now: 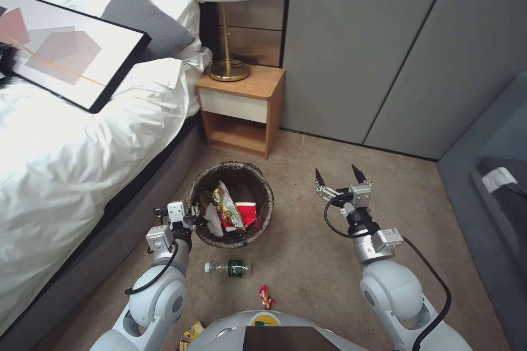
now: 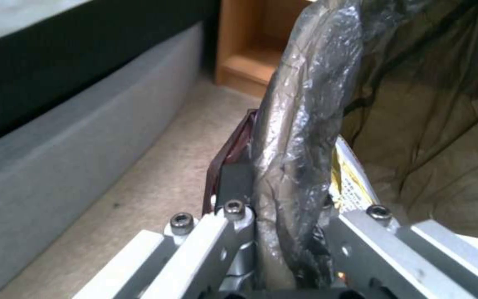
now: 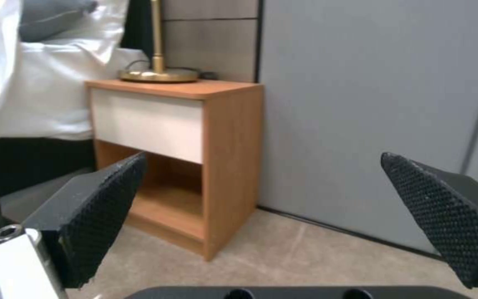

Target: Pick up the trash bin, then pick up the garbage from the floor and place it into the trash bin.

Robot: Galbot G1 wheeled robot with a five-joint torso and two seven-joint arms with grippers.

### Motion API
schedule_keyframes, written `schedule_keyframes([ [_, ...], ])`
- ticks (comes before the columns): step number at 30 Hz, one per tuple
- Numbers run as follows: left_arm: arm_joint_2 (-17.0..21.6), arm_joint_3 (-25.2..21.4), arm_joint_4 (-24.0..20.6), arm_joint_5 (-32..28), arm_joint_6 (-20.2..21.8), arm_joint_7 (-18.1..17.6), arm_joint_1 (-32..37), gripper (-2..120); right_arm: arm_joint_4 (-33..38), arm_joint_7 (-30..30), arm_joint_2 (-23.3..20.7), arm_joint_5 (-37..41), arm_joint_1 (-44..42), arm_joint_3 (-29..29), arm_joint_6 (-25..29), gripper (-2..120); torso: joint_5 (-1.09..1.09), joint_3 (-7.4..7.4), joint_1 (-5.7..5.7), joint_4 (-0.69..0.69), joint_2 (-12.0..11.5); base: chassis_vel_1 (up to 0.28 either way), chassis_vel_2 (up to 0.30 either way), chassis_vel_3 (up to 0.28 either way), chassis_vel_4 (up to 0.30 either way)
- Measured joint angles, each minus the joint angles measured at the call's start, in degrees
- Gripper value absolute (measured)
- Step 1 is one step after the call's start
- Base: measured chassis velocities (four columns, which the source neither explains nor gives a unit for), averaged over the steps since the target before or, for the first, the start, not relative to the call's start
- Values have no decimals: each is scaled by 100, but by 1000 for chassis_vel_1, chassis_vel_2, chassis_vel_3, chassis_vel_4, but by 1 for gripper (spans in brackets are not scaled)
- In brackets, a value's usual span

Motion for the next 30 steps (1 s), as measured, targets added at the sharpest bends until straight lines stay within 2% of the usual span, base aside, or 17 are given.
schedule_keyframes([
  [30, -25, -24, -29, 31, -12, -2, 67, 4, -42, 56, -61, 33, 92, -83, -48, 100, 0, 0, 0, -1, 0, 73, 77, 75, 76],
])
